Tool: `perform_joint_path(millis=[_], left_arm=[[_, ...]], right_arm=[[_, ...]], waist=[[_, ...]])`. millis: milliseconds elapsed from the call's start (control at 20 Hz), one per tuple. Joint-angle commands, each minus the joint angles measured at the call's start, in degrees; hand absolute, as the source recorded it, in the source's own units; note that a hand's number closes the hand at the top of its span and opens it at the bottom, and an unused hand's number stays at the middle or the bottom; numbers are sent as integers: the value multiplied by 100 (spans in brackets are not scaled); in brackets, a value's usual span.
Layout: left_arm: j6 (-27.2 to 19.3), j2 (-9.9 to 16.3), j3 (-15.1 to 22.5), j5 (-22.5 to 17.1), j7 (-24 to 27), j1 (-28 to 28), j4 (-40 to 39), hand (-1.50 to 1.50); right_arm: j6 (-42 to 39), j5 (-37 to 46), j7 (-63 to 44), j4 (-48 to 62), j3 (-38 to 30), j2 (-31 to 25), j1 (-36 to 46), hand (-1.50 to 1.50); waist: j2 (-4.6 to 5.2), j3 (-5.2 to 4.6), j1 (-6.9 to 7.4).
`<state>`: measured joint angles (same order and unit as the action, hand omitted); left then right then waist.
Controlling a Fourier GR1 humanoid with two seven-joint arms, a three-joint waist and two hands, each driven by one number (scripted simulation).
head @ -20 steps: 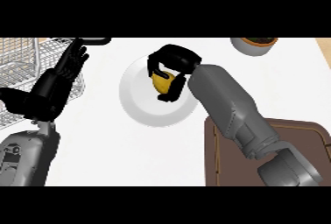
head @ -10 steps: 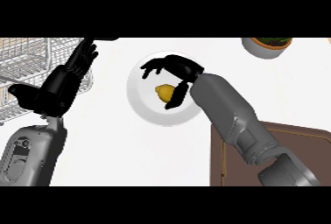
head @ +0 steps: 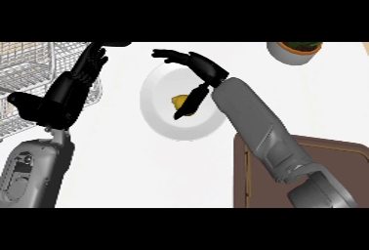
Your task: Pick the lemon from the tray and place it in the plate
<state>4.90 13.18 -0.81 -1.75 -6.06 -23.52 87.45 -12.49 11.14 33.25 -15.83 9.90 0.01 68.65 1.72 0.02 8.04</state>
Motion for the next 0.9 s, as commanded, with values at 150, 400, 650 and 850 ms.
perform_joint_path(millis=[150,400,650,850], left_arm=[[55,244,-337,-139,-67,127,50,0],[-50,183,-247,46,20,126,13,0],[-33,91,-183,-18,-27,149,212,0],[-21,22,-108,-24,-31,235,323,0]], right_arm=[[-299,-674,-47,481,-623,-39,294,-150],[-906,-895,90,718,-931,-736,400,-150],[-1214,-741,521,863,-845,-1088,150,-150],[-1624,-721,516,913,-871,-1565,378,-150]], waist=[[-2,0,-284],[51,4,-320],[106,10,-212],[103,11,-151]])
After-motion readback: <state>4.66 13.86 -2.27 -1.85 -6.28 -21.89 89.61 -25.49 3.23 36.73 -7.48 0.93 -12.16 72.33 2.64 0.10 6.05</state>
